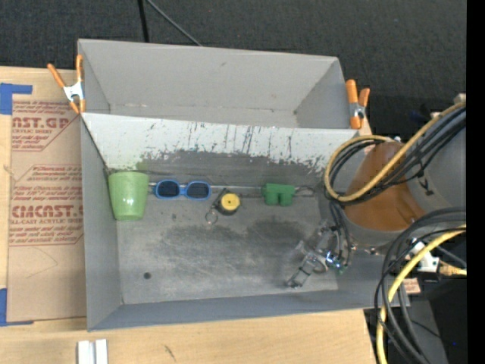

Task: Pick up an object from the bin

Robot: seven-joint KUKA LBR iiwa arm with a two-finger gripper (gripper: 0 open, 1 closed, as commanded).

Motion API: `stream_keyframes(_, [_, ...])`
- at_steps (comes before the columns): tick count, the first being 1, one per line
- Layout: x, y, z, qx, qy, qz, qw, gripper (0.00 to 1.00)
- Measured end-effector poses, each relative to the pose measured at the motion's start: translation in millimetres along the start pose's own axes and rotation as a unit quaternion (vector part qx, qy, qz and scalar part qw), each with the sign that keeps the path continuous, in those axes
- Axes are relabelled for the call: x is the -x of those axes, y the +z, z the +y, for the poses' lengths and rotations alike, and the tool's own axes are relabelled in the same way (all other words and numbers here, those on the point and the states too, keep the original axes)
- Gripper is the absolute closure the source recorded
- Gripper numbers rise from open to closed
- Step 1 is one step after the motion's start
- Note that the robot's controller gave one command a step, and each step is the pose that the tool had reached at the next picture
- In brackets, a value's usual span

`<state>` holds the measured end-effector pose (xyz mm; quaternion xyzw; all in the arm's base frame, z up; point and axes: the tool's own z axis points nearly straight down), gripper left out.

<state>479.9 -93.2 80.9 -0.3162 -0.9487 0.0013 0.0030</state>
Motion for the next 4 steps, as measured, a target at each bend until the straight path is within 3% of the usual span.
stream_keyframes(1, [42.0,12,-18,0.002,0.030,-0.0033,0.9996,0.00])
stream_keyframes(2, [41.0,11,-17,0.002,0.028,-0.0028,0.9996,1.00])
stream_keyframes(3, [34.5,-86,4,0.004,0.016,-0.0059,0.9999,1.00])
stream_keyframes(4, [44.8,-172,24,0.005,0.013,-0.0070,0.9999,1.00])
